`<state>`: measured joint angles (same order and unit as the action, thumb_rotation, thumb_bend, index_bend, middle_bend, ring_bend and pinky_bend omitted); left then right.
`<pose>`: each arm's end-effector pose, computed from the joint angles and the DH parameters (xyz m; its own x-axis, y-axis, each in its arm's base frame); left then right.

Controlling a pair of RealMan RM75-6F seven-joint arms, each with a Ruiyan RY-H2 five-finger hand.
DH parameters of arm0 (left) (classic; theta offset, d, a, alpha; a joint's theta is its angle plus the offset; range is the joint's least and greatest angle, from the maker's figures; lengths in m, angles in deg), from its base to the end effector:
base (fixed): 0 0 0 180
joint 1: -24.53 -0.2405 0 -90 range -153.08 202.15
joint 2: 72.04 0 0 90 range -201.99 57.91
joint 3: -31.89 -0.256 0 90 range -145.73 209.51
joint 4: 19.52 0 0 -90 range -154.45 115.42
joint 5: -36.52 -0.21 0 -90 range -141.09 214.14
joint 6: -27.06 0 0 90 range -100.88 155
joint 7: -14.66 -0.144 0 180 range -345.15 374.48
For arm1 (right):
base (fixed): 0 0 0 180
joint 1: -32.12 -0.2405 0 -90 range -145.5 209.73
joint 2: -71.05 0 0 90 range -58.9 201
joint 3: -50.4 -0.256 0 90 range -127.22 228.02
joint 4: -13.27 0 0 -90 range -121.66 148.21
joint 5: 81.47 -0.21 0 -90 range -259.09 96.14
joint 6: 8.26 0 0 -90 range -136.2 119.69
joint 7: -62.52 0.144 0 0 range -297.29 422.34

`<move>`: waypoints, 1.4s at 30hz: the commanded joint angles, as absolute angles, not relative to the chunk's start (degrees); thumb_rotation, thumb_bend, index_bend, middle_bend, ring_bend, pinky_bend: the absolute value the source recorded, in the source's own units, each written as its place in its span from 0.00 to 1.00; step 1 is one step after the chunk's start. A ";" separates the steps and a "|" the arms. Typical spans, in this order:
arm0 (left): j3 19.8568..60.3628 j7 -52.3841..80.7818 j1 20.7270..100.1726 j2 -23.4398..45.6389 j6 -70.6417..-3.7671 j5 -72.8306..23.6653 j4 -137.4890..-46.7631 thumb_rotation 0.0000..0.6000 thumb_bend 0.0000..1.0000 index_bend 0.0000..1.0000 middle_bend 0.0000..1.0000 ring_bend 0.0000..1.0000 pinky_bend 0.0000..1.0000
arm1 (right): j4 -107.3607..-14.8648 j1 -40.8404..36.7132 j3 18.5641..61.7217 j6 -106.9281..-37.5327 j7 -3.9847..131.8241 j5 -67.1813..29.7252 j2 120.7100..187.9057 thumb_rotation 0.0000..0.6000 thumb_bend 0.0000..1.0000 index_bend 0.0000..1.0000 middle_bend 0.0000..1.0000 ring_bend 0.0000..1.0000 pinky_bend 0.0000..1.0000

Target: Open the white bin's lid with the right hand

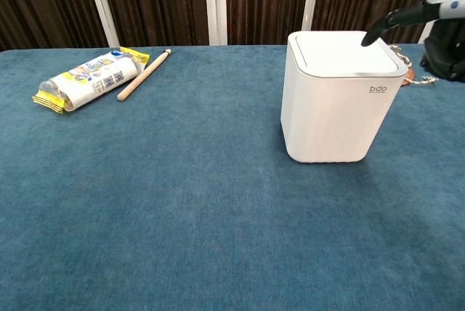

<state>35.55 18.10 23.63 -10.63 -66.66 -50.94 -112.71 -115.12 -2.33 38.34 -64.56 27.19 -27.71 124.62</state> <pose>-0.3144 0.1512 0.1929 0.3747 -0.1246 0.9187 0.9271 0.0475 -0.3717 -0.1217 -0.2668 0.1214 0.5236 -0.3131 0.7923 -0.8394 -0.3486 0.4169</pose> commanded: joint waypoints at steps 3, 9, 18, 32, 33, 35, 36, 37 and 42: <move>35.50 18.63 23.59 -10.84 -66.74 -51.05 -112.57 1.00 0.16 0.16 0.02 0.00 0.00 | -114.54 -5.60 39.56 -65.53 24.19 -32.08 126.73 1.00 0.92 0.16 0.82 0.86 0.78; 35.54 18.87 23.53 -10.91 -66.80 -50.91 -112.55 1.00 0.16 0.16 0.02 0.00 0.00 | -113.75 -7.04 41.15 -66.83 23.65 -33.42 128.27 1.00 0.92 0.17 0.82 0.86 0.78; 35.51 19.13 23.47 -11.02 -66.83 -50.90 -112.55 1.00 0.16 0.16 0.02 0.00 0.00 | -112.98 -8.50 43.19 -68.66 22.75 -35.04 129.35 1.00 0.92 0.23 0.82 0.86 0.78; 35.58 19.51 23.25 -11.24 -67.08 -50.62 -112.63 1.00 0.16 0.17 0.02 0.00 0.00 | -114.32 -8.70 43.55 -73.03 23.59 -33.24 129.97 1.00 0.80 0.19 0.80 0.84 0.78; 35.59 19.55 23.22 -11.27 -67.07 -50.57 -112.63 1.00 0.16 0.17 0.02 0.00 0.00 | -114.63 -7.94 42.81 -74.43 25.31 -32.05 130.02 1.00 0.75 0.17 0.78 0.83 0.78; 35.62 19.72 23.17 -11.34 -67.12 -50.48 -112.63 1.00 0.16 0.17 0.02 0.00 0.00 | -115.42 -5.32 41.39 -78.94 29.48 -28.70 129.92 1.00 0.50 0.13 0.68 0.76 0.75; 35.64 19.81 23.13 -11.37 -67.17 -50.45 -112.62 1.00 0.16 0.17 0.02 0.00 0.00 | -115.68 -3.88 41.34 -81.18 30.78 -26.66 129.67 1.00 0.45 0.11 0.63 0.72 0.72; 35.65 19.89 23.10 -11.39 -67.21 -50.41 -112.59 1.00 0.16 0.17 0.02 0.00 0.00 | -115.87 -2.49 41.61 -83.22 31.59 -24.66 129.28 1.00 0.40 0.10 0.55 0.67 0.67; 35.57 19.95 23.08 -11.43 -67.22 -50.58 -112.68 1.00 0.16 0.17 0.02 0.00 0.00 | -114.93 5.22 44.33 -92.68 35.27 -17.02 127.40 1.00 0.34 0.08 0.33 0.47 0.49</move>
